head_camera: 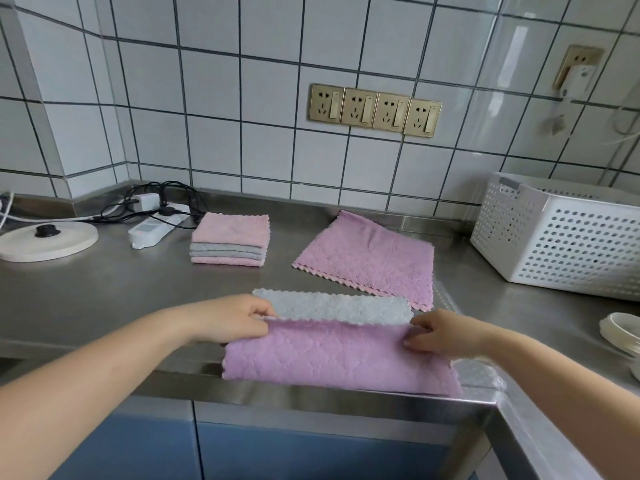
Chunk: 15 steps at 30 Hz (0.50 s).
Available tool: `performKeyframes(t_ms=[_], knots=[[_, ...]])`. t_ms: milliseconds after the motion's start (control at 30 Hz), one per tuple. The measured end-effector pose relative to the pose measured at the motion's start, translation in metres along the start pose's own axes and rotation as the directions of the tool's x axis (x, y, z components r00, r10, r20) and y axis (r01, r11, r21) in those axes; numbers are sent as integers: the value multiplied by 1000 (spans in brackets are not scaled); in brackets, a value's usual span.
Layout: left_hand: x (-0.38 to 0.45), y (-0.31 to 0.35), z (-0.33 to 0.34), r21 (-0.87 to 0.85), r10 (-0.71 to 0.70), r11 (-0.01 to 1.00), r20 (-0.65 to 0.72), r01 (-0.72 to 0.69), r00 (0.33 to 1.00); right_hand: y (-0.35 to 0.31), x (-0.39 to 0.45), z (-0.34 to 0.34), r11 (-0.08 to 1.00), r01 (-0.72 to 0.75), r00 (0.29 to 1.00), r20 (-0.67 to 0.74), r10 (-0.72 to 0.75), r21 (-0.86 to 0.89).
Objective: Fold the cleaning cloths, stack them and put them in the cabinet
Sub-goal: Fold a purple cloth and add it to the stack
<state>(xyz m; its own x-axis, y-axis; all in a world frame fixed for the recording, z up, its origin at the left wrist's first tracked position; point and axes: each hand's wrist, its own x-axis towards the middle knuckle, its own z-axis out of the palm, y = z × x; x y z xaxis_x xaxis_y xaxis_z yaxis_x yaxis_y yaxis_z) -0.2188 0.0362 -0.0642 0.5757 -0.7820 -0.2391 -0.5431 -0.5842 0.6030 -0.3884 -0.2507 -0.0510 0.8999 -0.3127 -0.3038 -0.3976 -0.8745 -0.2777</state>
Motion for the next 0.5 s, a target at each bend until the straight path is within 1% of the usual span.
performKeyframes(t_ms=[33, 67, 100, 133, 200, 267, 367, 433, 500], knots=[[2, -1, 0, -34, -15, 999, -60, 13, 998, 3, 4, -2, 994, -41, 998, -46, 46, 99], [6, -1, 0, -70, -29, 997, -122, 20, 992, 5, 7, -4, 969, -85, 991, -85, 107, 233], [9, -3, 0, -112, -44, 993, -185, 23, 982, 6, 11, -6, 928, -112, 979, -123, 165, 355], [13, -5, 0, -154, -70, 987, -237, 33, 969, 7, 16, -6, 892, -119, 964, -162, 208, 437], [20, -10, 1, -226, -117, 973, -317, 45, 941, 8, 27, -6, 865, -121, 938, -231, 260, 486], [27, -14, 2, -318, -166, 947, -348, 51, 923, 8, 39, -3, 877, -126, 921, -275, 277, 463], [35, -20, 5, -400, -223, 914, -372, 61, 901, 10, 53, 3, 928, -127, 899, -355, 256, 349], [40, -24, 6, -370, -211, 928, -405, 51, 890, 10, 58, 7, 961, -145, 883, -408, 233, 235], [43, -26, 5, -268, -167, 962, -448, 46, 878, 10, 62, 9, 976, -143, 865, -458, 204, 164]])
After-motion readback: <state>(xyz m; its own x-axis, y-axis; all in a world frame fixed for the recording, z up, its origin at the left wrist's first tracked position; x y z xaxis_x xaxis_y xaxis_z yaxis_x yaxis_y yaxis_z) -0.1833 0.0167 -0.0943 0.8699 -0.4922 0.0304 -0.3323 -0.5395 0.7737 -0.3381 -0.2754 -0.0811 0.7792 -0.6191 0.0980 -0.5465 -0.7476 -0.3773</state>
